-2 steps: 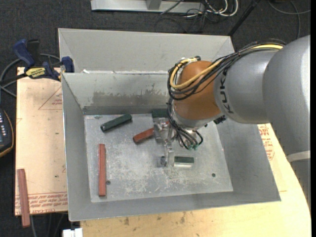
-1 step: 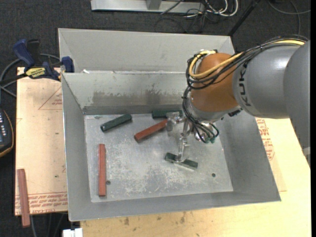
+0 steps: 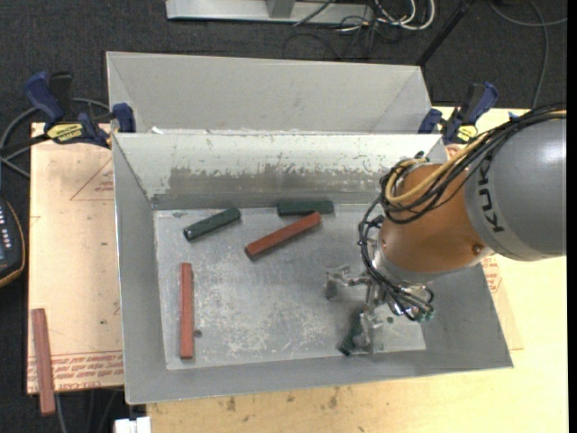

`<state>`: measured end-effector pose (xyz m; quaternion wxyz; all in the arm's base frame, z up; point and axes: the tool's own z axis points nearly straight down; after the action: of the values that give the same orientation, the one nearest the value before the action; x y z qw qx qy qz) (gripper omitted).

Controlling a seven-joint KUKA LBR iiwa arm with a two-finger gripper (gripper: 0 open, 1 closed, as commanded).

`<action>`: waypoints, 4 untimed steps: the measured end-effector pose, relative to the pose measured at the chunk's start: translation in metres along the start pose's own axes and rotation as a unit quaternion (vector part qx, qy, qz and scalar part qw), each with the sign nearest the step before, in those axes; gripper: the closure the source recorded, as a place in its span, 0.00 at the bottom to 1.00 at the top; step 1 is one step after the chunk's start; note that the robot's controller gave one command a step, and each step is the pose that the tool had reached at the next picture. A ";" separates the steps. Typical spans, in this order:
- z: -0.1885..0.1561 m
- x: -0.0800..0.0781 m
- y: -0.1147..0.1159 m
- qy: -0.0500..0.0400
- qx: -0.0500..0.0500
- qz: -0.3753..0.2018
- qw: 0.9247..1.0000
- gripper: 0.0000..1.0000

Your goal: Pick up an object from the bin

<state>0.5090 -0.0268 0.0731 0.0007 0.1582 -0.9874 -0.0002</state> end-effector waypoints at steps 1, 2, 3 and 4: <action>-0.003 -0.004 0.000 -0.004 0.001 -0.001 1.000 1.00; -0.001 -0.003 0.001 -0.003 0.000 0.000 1.000 0.00; -0.001 0.016 0.021 -0.014 0.005 -0.047 0.999 0.00; 0.000 0.021 0.023 -0.003 0.001 -0.047 0.999 1.00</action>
Offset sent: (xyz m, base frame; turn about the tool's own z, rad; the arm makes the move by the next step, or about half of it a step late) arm 0.0000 0.0000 0.0000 0.0000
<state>0.4817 -0.0111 0.0731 -0.0021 0.2043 -0.9789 0.0000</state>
